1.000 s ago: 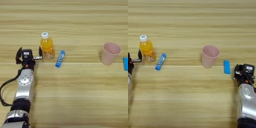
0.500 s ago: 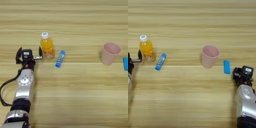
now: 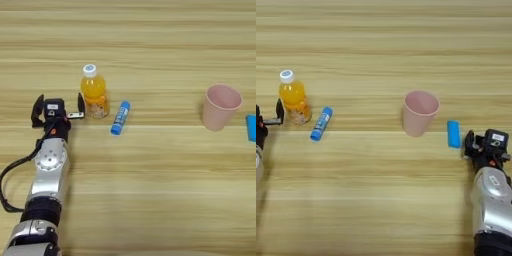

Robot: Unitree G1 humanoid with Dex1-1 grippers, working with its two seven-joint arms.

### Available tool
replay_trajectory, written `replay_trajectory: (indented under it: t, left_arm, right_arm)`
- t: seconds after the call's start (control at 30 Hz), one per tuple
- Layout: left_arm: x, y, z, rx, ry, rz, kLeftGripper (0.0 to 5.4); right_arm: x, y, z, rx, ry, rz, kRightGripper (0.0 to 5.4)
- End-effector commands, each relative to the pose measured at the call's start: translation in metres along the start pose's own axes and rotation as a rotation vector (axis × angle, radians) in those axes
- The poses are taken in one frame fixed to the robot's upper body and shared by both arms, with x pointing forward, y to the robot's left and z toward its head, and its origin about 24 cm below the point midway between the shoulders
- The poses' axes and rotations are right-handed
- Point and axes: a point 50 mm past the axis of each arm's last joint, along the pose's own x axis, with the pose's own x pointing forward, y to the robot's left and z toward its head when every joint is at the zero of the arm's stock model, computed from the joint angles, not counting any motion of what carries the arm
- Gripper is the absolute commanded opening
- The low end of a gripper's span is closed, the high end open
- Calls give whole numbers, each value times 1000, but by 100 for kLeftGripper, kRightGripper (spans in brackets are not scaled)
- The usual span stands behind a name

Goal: Move the objects on the table

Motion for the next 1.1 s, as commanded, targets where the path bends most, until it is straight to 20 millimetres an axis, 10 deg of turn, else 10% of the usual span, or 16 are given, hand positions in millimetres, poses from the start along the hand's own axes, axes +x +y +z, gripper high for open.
replay_trajectory:
  t: [0.03,0.5,1.1]
  left_arm:
    - [2,1,2,14,-7,-2,540]
    - [2,1,2,13,-7,0,540]
    - [2,2,3,15,-8,2,540]
  right_arm:
    - [-1,0,16,-5,-106,-5,396]
    - [-18,25,19,-77,-144,164,538]
    - [-44,42,19,-183,-51,397,538]
